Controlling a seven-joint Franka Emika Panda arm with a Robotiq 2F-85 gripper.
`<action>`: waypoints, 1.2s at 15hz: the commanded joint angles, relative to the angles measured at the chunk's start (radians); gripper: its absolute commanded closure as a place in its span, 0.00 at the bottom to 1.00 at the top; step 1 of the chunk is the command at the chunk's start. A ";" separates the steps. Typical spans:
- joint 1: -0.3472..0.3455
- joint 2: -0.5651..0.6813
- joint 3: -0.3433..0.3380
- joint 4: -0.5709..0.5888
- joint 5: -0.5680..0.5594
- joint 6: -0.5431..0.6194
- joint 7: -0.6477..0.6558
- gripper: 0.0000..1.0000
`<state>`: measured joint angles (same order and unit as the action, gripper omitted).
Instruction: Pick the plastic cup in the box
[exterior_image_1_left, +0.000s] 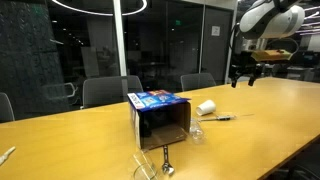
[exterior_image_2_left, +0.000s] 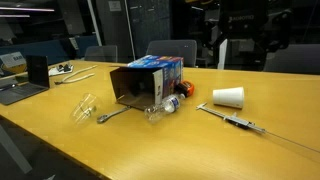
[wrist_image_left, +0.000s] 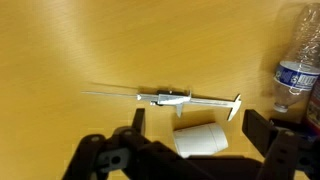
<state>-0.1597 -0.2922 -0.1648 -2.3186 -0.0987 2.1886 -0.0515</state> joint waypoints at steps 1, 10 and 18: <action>-0.002 0.000 0.002 0.008 0.001 -0.002 -0.001 0.00; -0.003 -0.003 0.003 0.011 0.001 0.001 0.007 0.00; -0.024 -0.061 0.171 -0.067 -0.215 0.086 0.516 0.00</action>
<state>-0.1713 -0.3031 -0.0750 -2.3356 -0.2273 2.2251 0.2719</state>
